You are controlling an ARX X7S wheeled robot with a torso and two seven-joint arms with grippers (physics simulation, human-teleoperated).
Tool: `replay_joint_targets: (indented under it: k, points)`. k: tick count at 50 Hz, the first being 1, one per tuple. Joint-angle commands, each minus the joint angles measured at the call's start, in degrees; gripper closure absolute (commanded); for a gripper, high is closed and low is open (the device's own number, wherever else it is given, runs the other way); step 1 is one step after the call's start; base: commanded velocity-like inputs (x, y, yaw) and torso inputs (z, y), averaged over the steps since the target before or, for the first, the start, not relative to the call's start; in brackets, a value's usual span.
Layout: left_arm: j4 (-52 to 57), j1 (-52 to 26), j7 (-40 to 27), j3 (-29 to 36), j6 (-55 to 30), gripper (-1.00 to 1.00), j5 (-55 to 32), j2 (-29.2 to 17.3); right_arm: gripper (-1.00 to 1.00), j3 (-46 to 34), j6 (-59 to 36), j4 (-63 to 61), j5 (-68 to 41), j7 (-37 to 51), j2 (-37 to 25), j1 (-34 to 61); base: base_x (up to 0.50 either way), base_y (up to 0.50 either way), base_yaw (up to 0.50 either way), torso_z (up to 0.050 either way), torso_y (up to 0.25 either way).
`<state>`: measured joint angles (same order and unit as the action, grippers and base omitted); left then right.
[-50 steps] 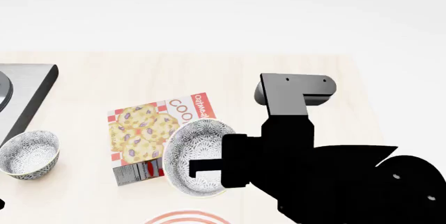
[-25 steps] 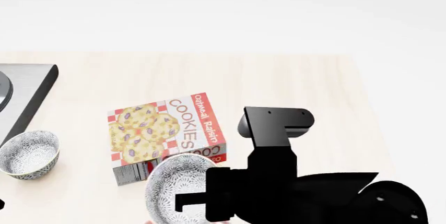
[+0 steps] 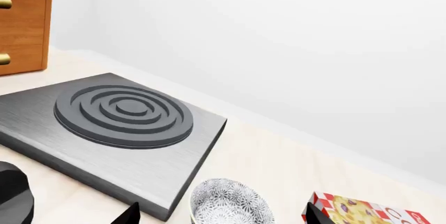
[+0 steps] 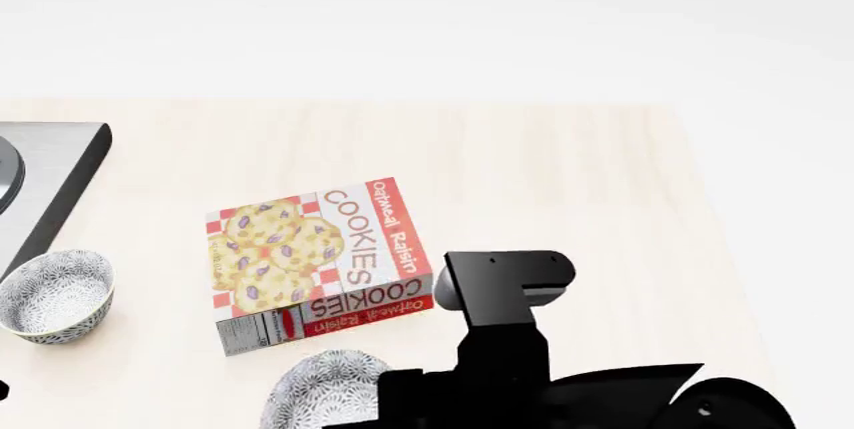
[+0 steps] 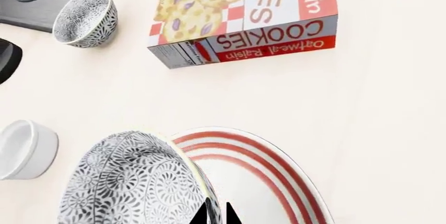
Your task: Pick the akita bowl next to the plate and place it on the plate.
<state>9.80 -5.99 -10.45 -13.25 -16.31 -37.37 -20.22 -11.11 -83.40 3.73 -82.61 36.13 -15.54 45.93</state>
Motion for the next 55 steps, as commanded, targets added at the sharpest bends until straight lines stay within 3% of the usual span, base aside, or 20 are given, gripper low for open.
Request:
replay_joint_targets:
  k: [1,55]
  points:
    - [-0.13,0.09,0.03,0.08,0.28,-1.0,-0.07,-0.05,1.0,-1.49,0.21,-0.66,-2.2,-0.86,-0.62,-1.2,0.0,0.0,0.0,0.0,0.0]
    - [-0.75,0.12,-0.2,0.63,1.07,-1.0,-0.35,-0.4,1.0,-11.0,6.65,0.88,5.16,-9.27,-3.87,-3.43,0.0,0.0,0.0,0.0,0.0]
